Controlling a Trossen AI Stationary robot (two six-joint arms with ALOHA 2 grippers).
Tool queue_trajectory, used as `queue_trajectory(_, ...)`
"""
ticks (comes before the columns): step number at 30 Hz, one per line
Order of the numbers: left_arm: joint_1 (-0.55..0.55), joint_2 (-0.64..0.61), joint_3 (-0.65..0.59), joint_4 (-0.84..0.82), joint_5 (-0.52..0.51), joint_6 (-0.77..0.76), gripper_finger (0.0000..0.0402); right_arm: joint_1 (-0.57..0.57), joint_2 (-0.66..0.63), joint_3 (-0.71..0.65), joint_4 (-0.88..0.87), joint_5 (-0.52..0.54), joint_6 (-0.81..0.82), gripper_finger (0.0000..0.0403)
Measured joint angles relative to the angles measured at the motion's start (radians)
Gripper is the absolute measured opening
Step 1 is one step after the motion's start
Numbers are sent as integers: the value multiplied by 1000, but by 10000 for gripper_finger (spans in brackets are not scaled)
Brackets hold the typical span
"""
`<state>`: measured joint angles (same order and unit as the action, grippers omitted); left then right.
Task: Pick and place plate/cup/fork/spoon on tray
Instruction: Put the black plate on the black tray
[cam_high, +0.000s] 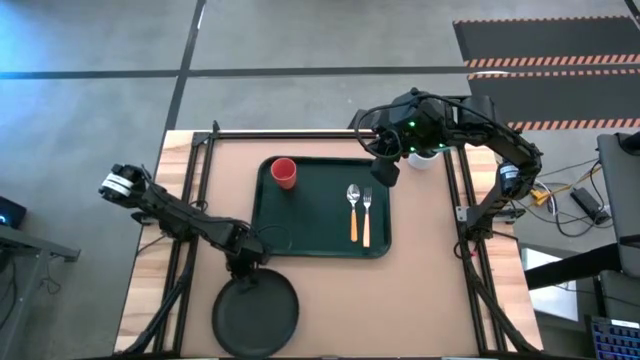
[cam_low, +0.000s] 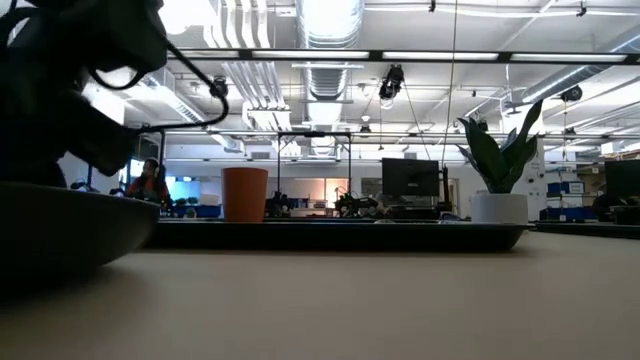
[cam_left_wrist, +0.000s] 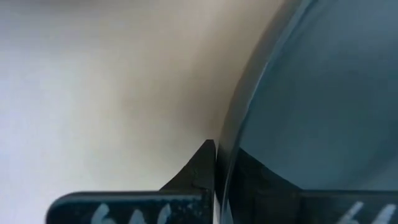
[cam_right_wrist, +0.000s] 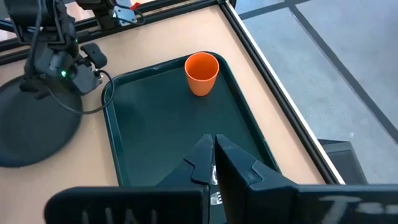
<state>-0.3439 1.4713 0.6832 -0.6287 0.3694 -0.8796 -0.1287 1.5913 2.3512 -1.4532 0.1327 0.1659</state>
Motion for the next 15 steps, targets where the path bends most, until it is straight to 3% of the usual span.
queue_trajectory(15,2,-214,29,152,-332,-248,1,0,0,0,0,0,-29,9)
